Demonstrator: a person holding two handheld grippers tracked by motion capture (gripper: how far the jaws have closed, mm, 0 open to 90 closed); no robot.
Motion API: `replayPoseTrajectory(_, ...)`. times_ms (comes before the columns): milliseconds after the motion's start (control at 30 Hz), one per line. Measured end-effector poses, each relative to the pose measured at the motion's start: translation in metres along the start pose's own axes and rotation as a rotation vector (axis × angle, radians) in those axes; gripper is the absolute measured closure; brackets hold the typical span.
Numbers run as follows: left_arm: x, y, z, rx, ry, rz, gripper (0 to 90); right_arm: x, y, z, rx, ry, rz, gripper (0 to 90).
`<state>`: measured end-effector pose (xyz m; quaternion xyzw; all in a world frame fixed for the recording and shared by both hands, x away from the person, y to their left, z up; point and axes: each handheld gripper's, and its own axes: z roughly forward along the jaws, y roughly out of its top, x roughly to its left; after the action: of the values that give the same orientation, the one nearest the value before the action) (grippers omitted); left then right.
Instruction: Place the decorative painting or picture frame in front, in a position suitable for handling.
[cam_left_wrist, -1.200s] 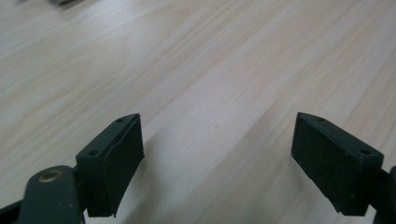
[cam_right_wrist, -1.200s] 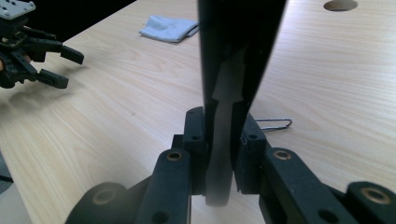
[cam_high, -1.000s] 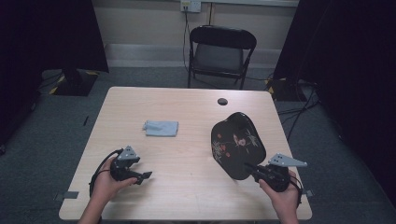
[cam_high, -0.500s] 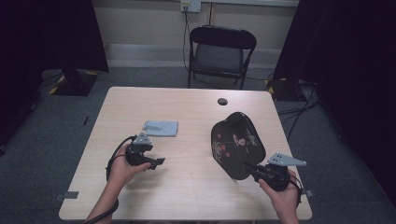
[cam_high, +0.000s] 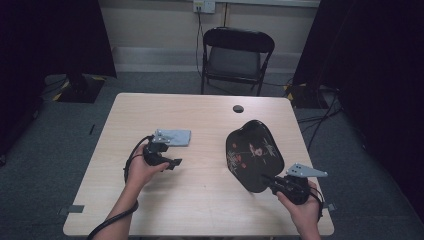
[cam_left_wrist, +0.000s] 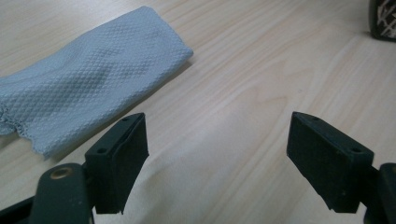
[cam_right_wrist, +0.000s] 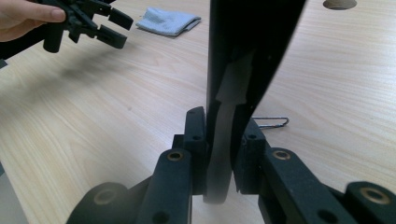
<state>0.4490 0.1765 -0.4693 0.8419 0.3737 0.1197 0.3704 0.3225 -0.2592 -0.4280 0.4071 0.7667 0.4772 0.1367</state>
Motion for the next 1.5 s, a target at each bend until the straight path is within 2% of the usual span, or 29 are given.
replayPoseTrajectory(67, 0.002, 0.001, 0.002, 0.003, 0.007, 0.004, 20.6, 0.0, 0.0, 0.0, 0.0, 0.001, 0.0, 78.6)
replayPoseTrajectory(133, 0.005, 0.004, 0.006, -0.015, 0.015, -0.018, 20.9, 0.0, 0.0, 0.0, 0.0, 0.001, -0.001, 78.6)
replayPoseTrajectory(367, 0.015, 0.015, 0.014, -0.045, 0.049, -0.037, 20.9, -0.001, 0.0, 0.0, 0.0, 0.003, 0.0, 78.6)
replayPoseTrajectory(500, 0.02, 0.019, 0.02, -0.04, 0.068, -0.043, 20.8, -0.001, 0.001, 0.0, 0.001, 0.003, -0.002, 78.6)
replayPoseTrajectory(567, 0.022, 0.017, 0.024, -0.042, 0.065, -0.065, 21.1, -0.001, 0.001, 0.0, 0.001, 0.003, -0.004, 78.6)
replayPoseTrajectory(633, 0.023, 0.015, 0.026, -0.038, 0.064, -0.063, 20.5, -0.001, 0.001, 0.0, 0.001, 0.002, -0.004, 78.6)
replayPoseTrajectory(700, 0.023, 0.012, 0.028, -0.036, 0.057, -0.079, 20.8, -0.001, 0.001, 0.0, 0.004, 0.001, -0.008, 78.6)
replayPoseTrajectory(833, 0.023, 0.003, 0.031, -0.005, 0.053, -0.093, 20.7, -0.001, 0.001, 0.0, 0.0, 0.003, -0.006, 78.6)
replayPoseTrajectory(867, 0.023, 0.001, 0.031, 0.002, 0.047, -0.087, 20.7, -0.001, 0.001, 0.0, 0.002, 0.002, -0.008, 78.6)
replayPoseTrajectory(900, 0.023, -0.001, 0.031, -0.014, 0.047, -0.084, 20.6, -0.001, 0.001, 0.0, 0.003, 0.001, -0.009, 78.6)
replayPoseTrajectory(967, 0.022, -0.003, 0.03, -0.026, 0.047, -0.097, 20.7, -0.001, 0.001, 0.0, 0.004, 0.0, -0.009, 78.5)
replayPoseTrajectory(1033, 0.022, -0.004, 0.028, -0.02, 0.039, -0.093, 20.8, 0.0, 0.001, 0.0, 0.005, 0.0, -0.011, 78.5)
replayPoseTrajectory(1167, 0.022, -0.004, 0.028, -0.01, 0.057, -0.069, 22.3, 0.0, 0.001, 0.0, 0.005, -0.002, -0.011, 78.5)
replayPoseTrajectory(1300, 0.025, 0.0, 0.03, -0.034, 0.072, -0.077, 21.8, 0.0, 0.001, 0.001, 0.006, -0.002, -0.013, 78.5)
replayPoseTrajectory(1367, 0.027, 0.001, 0.03, -0.025, 0.078, -0.074, 21.6, 0.0, 0.001, 0.001, 0.005, -0.002, -0.012, 78.5)
replayPoseTrajectory(1400, 0.028, 0.003, 0.032, -0.032, 0.079, -0.084, 21.6, 0.0, 0.001, 0.001, 0.006, -0.002, -0.012, 78.5)
replayPoseTrajectory(1433, 0.029, 0.004, 0.033, -0.044, 0.091, -0.071, 21.3, 0.0, 0.001, 0.001, 0.006, -0.001, -0.014, 78.5)
replayPoseTrajectory(1467, 0.031, 0.006, 0.033, -0.072, 0.102, -0.085, 23.1, 0.0, 0.001, 0.001, 0.006, 0.001, -0.014, 78.5)
replayPoseTrajectory(1500, 0.031, 0.006, 0.033, -0.072, 0.102, -0.085, 22.9, 0.0, 0.001, 0.001, 0.006, 0.001, -0.014, 78.5)
